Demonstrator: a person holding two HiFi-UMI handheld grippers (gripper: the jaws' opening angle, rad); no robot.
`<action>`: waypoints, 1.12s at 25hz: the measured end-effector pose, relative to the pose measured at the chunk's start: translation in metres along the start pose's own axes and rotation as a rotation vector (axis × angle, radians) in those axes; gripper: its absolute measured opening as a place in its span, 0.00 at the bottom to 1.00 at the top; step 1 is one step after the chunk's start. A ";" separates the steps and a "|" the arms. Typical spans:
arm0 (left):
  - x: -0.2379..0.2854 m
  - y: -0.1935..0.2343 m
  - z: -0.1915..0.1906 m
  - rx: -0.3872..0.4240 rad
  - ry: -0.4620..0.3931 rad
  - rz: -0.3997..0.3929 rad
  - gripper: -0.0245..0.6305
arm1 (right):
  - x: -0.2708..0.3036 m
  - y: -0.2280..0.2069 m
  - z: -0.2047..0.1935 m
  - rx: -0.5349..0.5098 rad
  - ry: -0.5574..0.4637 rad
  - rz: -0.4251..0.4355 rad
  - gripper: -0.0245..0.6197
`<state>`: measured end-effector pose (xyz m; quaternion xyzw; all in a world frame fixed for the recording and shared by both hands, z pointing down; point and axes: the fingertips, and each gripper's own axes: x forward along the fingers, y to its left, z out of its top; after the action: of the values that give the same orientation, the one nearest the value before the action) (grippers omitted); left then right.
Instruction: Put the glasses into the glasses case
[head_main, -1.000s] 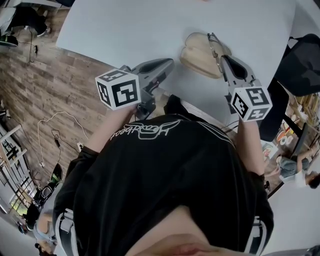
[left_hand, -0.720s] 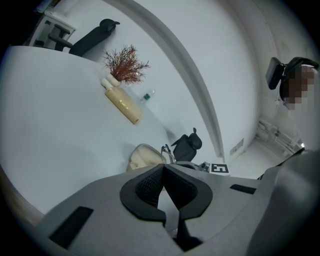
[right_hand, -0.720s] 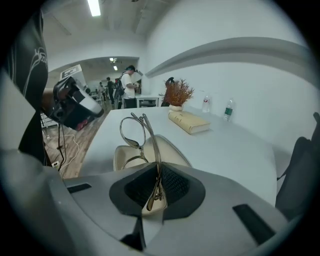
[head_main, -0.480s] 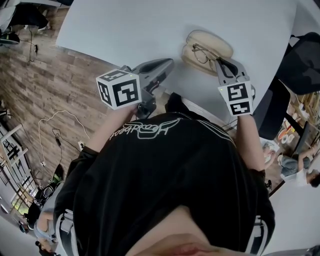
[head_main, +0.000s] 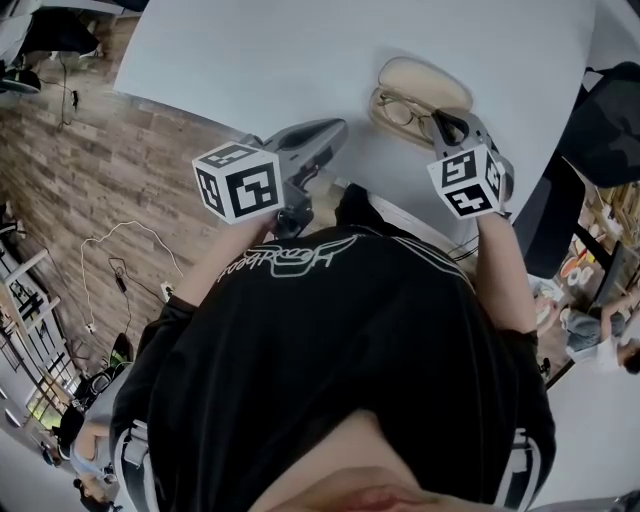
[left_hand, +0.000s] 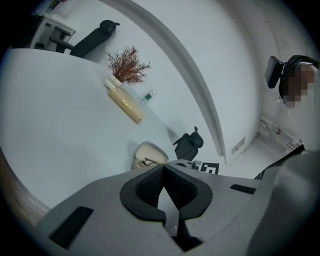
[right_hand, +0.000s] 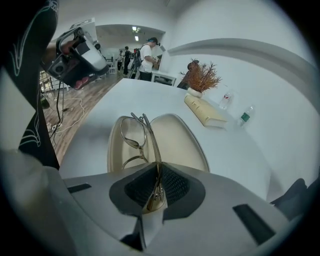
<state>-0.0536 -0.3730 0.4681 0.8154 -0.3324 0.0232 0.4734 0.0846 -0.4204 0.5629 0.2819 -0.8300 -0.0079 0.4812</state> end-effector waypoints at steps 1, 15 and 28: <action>-0.003 0.002 0.001 0.000 -0.002 0.002 0.05 | 0.002 0.001 0.001 -0.014 0.013 -0.001 0.08; -0.025 0.007 0.011 -0.015 -0.047 0.015 0.05 | 0.015 0.005 0.001 -0.138 0.143 -0.022 0.08; -0.029 0.007 0.010 -0.018 -0.046 0.024 0.05 | 0.017 0.004 0.002 -0.098 0.135 0.023 0.08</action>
<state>-0.0831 -0.3680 0.4573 0.8074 -0.3531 0.0069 0.4726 0.0752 -0.4255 0.5766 0.2486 -0.7975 -0.0241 0.5491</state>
